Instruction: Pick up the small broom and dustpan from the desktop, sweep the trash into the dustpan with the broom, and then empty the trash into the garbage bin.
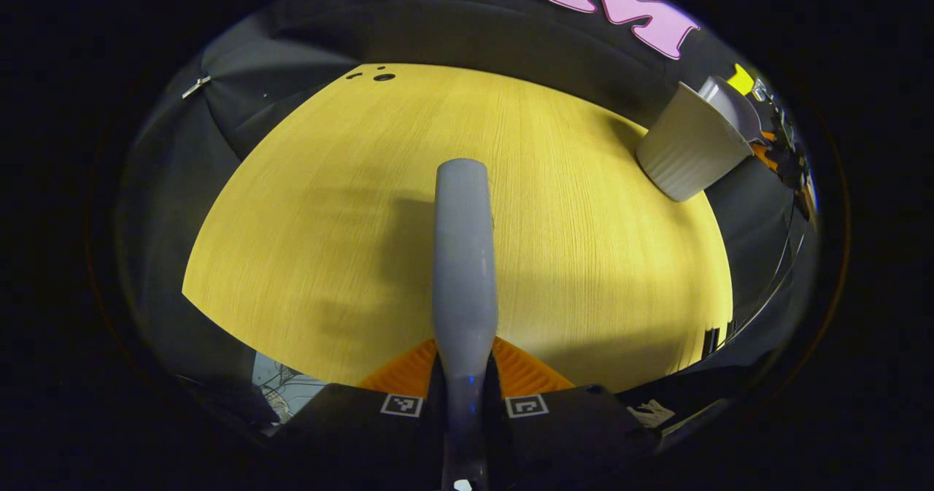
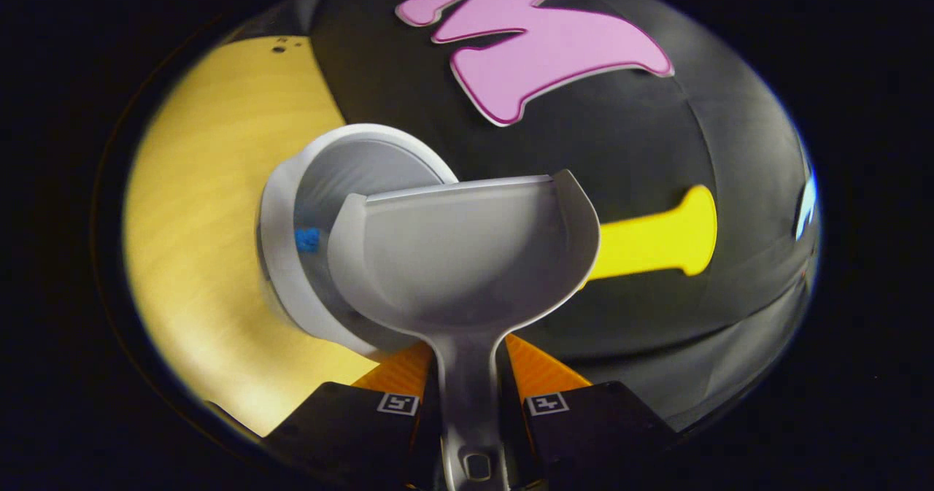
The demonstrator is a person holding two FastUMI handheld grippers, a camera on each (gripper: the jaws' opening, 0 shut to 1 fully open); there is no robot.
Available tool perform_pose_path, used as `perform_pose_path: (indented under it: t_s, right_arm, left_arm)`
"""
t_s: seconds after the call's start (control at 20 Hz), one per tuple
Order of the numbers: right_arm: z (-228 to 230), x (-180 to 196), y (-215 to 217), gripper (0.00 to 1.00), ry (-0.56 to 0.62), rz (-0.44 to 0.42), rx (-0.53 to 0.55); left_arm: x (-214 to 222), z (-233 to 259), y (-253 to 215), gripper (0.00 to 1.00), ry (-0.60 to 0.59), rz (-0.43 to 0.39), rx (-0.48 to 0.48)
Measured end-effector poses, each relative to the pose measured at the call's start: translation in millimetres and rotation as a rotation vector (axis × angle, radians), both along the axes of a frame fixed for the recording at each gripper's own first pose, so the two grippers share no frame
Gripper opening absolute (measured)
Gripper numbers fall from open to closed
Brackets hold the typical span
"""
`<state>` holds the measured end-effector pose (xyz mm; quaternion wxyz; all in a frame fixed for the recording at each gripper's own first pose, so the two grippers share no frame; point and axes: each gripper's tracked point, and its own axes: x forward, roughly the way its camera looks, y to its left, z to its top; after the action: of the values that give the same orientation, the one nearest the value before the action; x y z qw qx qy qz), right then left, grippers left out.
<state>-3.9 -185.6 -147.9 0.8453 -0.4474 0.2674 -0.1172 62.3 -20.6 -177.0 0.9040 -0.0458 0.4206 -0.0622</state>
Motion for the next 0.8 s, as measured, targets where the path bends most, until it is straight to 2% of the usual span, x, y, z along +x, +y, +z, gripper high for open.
perform_pose_path:
  t_s: [0.05, 0.1, 0.2, 0.25, 0.35, 0.45, 0.55, 0.6, 0.7, 0.75, 0.8]
  right_arm:
    - [0.8, -2.8, 1.5, 0.39, -0.018, -0.029, 0.092]
    - [2.0, -5.5, 3.7, 0.39, -0.034, -0.057, 0.178]
    - [3.5, -9.5, 5.6, 0.39, -0.087, -0.113, 0.328]
    - [5.8, -9.1, 6.7, 0.39, -0.118, -0.133, 0.381]
    - [21.4, -8.0, 14.1, 0.39, -0.178, -0.15, 0.455]
    - [26.3, -9.1, 20.3, 0.39, -0.22, -0.153, 0.542]
    - [33.2, -11.6, 26.9, 0.39, -0.243, -0.155, 0.607]
    - [36.5, -8.7, 28.9, 0.39, -0.256, -0.149, 0.632]
    - [43.7, -3.6, 31.6, 0.39, -0.295, -0.117, 0.69]
    - [44.2, -3.0, 31.7, 0.39, -0.313, -0.11, 0.717]
    - [42.4, -3.2, 31.9, 0.39, -0.327, -0.113, 0.743]
  left_arm:
    - [2.4, 3.9, -1.1, 0.24, -0.009, 0.009, -0.017]
    - [4.4, 7.5, -1.5, 0.27, -0.016, 0.015, -0.033]
    - [7.6, 15.4, 1.0, 0.24, -0.03, 0.02, -0.048]
    - [8.6, 19.1, 2.7, 0.27, -0.036, 0.015, -0.048]
    - [13.3, 22.5, 8.7, 0.3, -0.043, 0.003, -0.046]
    - [19.5, 23.7, 17.2, 0.27, -0.039, -0.008, -0.055]
    - [22.6, 27.0, 27.4, 0.3, -0.038, -0.014, -0.066]
    - [24.4, 29.2, 32.7, 0.27, -0.044, -0.019, -0.066]
    - [27.7, 30.4, 48.6, 0.24, -0.058, -0.032, -0.036]
    - [30.0, 30.1, 57.3, 0.27, -0.065, -0.043, -0.014]
    - [31.8, 29.4, 64.6, 0.23, -0.072, -0.058, 0.004]
